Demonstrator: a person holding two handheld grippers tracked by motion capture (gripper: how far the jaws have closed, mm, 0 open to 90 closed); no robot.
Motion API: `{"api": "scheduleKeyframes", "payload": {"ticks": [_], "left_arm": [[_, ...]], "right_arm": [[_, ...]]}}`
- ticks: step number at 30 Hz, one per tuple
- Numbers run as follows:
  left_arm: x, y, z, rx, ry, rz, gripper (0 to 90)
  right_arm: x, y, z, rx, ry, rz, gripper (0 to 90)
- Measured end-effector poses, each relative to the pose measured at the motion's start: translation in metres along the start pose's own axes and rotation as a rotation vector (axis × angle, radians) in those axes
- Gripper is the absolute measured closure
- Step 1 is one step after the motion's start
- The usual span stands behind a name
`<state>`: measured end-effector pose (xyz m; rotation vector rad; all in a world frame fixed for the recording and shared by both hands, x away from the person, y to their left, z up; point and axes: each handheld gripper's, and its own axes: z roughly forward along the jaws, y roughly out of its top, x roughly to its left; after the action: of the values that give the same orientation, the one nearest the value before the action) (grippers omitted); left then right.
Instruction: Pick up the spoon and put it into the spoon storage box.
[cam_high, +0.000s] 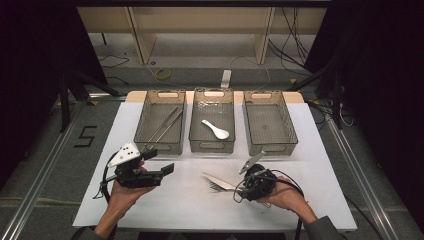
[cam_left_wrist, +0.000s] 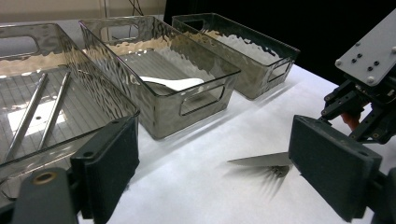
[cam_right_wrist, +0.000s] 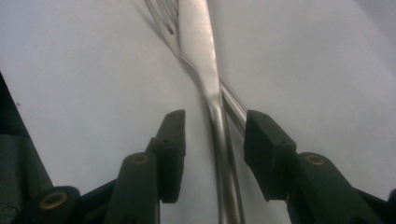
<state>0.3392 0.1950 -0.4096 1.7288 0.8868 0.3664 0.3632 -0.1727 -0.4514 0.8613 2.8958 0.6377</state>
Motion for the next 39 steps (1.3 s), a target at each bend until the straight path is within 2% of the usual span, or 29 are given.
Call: {"api": "scheduleKeyframes", "payload": {"ticks": [3, 10, 33, 35, 37, 38, 39], "left_arm": [[0.0000, -0.0001, 0.0000, 0.001, -0.002, 0.000, 15.5], [-0.0005, -0.0001, 0.0005, 0.003, -0.004, 0.000, 15.5], [0.0004, 0.0001, 0.0009, 0.006, 0.003, -0.003, 15.5], [0.0009, 0.0000, 0.0006, 0.005, 0.004, -0.006, 15.5], [0.0006, 0.0002, 0.0007, 0.003, 0.004, -0.008, 15.5], [0.0004, 0.0002, 0.0009, 0.004, 0.003, -0.006, 15.5], [0.0000, 0.0001, 0.0011, 0.005, 0.002, -0.006, 15.5]], "right_arm": [[0.0001, -0.0008, 0.0010, 0.005, 0.000, 0.011, 63.8], [-0.0012, -0.0023, 0.0041, 0.032, -0.005, -0.003, 67.6], [-0.0015, 0.0001, 0.0095, 0.072, -0.026, -0.038, 72.7], [-0.0003, 0.0007, 0.0099, 0.065, -0.028, -0.025, 72.8], [-0.0005, 0.0009, 0.0099, 0.075, -0.033, -0.045, 73.2], [0.0018, 0.0016, 0.0102, 0.068, -0.025, -0.023, 74.1], [0.0018, 0.0016, 0.0102, 0.068, -0.025, -0.023, 74.1]]}}
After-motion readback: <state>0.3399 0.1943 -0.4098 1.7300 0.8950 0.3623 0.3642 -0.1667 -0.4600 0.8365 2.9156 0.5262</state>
